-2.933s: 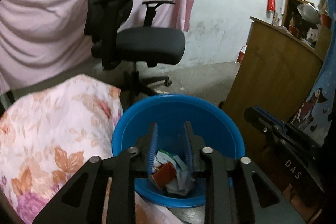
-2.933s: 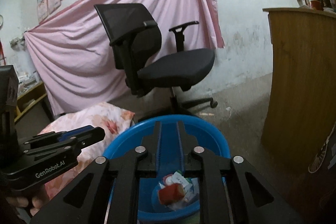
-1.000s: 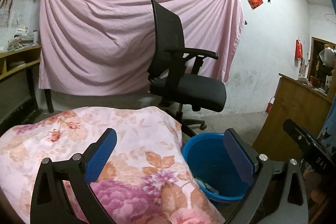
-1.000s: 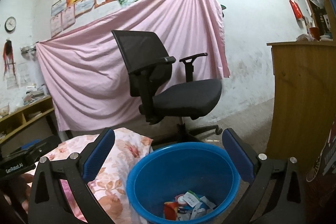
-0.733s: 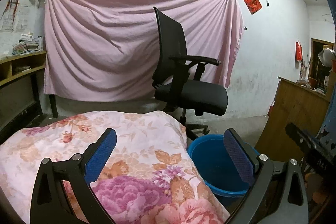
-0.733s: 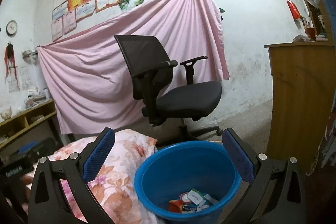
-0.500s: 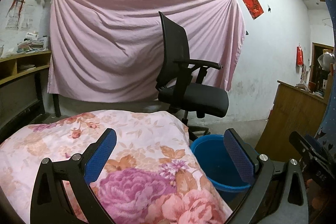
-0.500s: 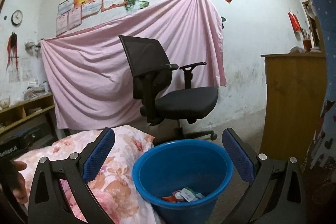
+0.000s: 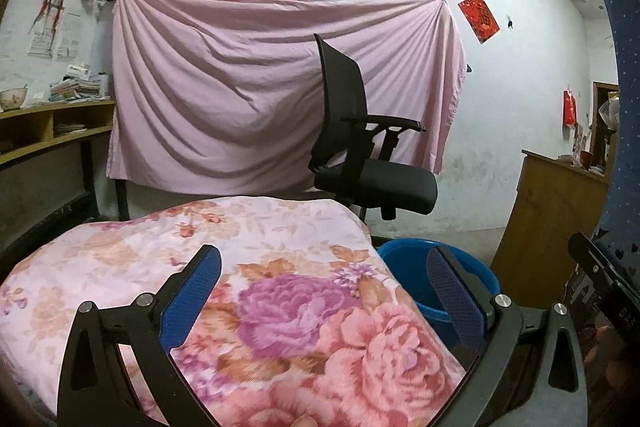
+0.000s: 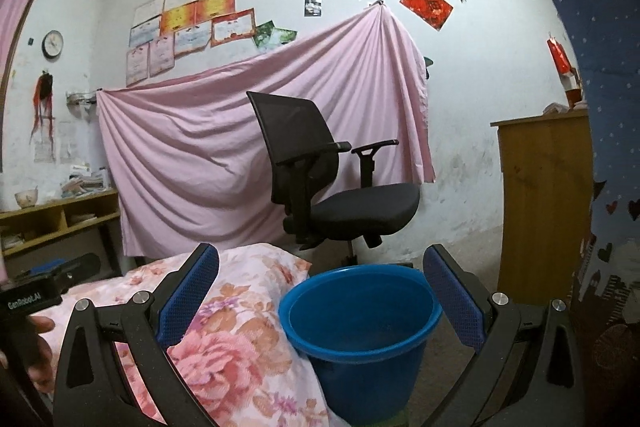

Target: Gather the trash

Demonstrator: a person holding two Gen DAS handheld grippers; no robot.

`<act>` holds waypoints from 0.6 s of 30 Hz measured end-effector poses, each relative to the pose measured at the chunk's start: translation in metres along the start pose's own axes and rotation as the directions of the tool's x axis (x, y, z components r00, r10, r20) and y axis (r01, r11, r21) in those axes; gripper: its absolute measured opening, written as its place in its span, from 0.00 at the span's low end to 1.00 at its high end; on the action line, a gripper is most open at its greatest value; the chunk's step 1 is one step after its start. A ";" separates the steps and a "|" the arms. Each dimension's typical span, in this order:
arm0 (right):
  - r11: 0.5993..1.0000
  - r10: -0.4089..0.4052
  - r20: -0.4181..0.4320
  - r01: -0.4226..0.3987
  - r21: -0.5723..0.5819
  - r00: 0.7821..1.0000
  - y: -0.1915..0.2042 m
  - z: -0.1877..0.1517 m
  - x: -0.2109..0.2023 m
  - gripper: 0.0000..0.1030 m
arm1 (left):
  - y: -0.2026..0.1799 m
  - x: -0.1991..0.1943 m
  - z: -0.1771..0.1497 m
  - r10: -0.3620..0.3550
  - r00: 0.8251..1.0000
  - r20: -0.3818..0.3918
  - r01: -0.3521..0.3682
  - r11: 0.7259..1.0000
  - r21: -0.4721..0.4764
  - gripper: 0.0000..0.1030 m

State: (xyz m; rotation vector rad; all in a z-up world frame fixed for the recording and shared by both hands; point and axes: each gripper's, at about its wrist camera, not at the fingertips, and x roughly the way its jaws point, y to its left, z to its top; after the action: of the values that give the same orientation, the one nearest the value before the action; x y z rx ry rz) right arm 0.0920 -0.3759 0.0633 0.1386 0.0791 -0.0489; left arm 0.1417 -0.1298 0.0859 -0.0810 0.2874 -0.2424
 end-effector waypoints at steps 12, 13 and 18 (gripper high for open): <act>1.000 -0.011 0.012 0.011 -0.011 1.000 0.027 -0.004 -0.047 1.00 | 0.025 -0.057 -0.008 0.042 0.999 0.024 -0.043 0.998 0.035 0.98; 1.000 -0.010 0.010 0.010 -0.014 1.000 0.029 -0.004 -0.049 1.00 | 0.027 -0.060 -0.009 0.045 0.999 0.024 -0.046 0.998 0.036 0.98; 0.999 0.020 0.002 -0.020 -0.050 1.000 0.045 -0.007 -0.061 1.00 | 0.037 -0.075 -0.020 0.038 0.999 -0.012 -0.037 0.999 0.024 0.98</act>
State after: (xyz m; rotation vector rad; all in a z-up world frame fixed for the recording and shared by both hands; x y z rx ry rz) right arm 0.0335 -0.3276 0.0680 0.0894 0.0765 -0.0273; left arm 0.0750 -0.0759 0.0830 -0.0502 0.2983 -0.2090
